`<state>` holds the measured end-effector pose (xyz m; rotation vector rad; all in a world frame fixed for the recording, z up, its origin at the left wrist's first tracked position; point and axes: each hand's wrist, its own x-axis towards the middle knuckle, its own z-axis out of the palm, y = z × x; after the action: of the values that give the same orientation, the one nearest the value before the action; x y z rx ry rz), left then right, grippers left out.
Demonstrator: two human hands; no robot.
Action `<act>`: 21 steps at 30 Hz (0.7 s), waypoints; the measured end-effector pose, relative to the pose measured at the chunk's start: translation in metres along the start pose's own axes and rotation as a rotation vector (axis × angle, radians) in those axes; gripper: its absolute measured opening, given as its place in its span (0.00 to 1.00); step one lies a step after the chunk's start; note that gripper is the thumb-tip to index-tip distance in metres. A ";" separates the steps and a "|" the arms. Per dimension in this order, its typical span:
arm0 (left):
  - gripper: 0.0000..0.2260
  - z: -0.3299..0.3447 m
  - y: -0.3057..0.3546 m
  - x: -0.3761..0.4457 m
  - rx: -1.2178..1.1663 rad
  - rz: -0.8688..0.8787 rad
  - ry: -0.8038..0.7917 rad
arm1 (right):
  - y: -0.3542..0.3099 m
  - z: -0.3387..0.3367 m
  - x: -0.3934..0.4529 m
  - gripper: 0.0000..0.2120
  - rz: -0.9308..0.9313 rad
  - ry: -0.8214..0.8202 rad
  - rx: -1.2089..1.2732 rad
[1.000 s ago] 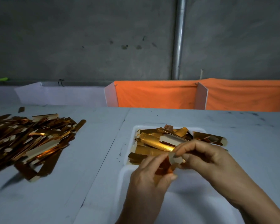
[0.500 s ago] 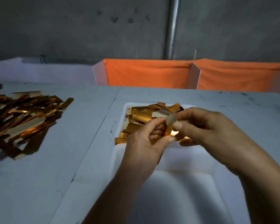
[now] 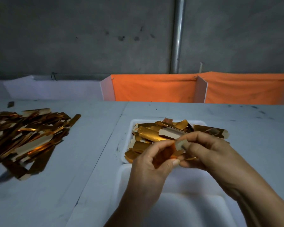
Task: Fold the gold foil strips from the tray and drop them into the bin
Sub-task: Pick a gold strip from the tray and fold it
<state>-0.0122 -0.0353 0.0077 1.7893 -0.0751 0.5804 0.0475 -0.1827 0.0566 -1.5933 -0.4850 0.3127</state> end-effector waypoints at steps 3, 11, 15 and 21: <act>0.19 -0.001 0.005 -0.003 0.138 0.092 -0.005 | 0.001 0.001 0.001 0.07 0.026 0.042 0.052; 0.17 -0.002 0.011 -0.002 0.273 0.087 0.063 | 0.002 0.002 0.001 0.09 0.078 0.086 0.138; 0.15 -0.002 0.013 -0.003 0.245 0.049 0.108 | 0.001 0.003 0.000 0.12 0.093 0.085 0.134; 0.17 -0.001 0.015 -0.005 0.279 0.087 0.112 | 0.000 0.002 0.000 0.09 0.070 0.076 0.118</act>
<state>-0.0218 -0.0406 0.0187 2.0267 0.0056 0.7830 0.0461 -0.1811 0.0567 -1.5038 -0.3469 0.3272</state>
